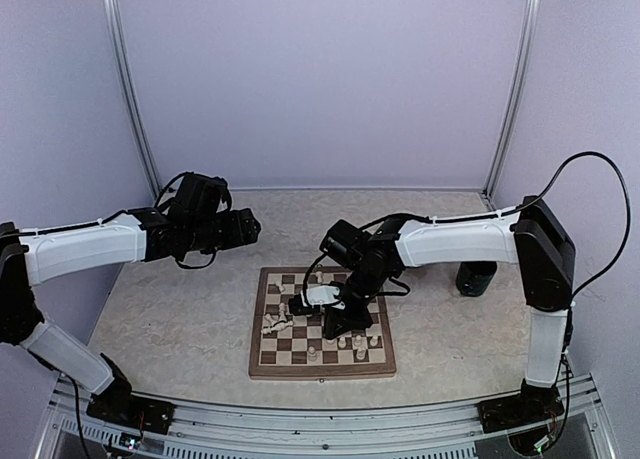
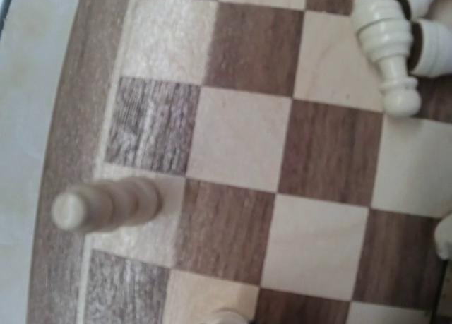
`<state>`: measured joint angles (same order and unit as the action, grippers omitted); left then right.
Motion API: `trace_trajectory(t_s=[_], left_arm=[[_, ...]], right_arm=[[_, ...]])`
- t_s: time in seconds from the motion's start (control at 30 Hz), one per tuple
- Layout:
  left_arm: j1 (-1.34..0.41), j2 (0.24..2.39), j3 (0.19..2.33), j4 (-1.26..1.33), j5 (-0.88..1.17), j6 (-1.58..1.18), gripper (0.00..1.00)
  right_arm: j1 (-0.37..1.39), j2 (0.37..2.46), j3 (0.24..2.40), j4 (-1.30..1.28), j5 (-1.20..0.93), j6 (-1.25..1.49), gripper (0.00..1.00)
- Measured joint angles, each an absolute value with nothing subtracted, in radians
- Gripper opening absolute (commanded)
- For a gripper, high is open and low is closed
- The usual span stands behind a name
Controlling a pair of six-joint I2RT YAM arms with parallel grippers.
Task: Set up the chess pieces on the board
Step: Place the pawn at e2.
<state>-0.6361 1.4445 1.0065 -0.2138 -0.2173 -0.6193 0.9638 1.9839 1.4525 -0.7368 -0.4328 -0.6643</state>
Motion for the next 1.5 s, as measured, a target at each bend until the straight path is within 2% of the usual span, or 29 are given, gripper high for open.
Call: trace_trajectory(t_s=[1.5], left_arm=[[-0.627,1.466,1.007,-0.209,-0.189,-0.602,0.83]], right_arm=[[0.977,1.987,1.454,-0.744,-0.440,-0.677,0.18]])
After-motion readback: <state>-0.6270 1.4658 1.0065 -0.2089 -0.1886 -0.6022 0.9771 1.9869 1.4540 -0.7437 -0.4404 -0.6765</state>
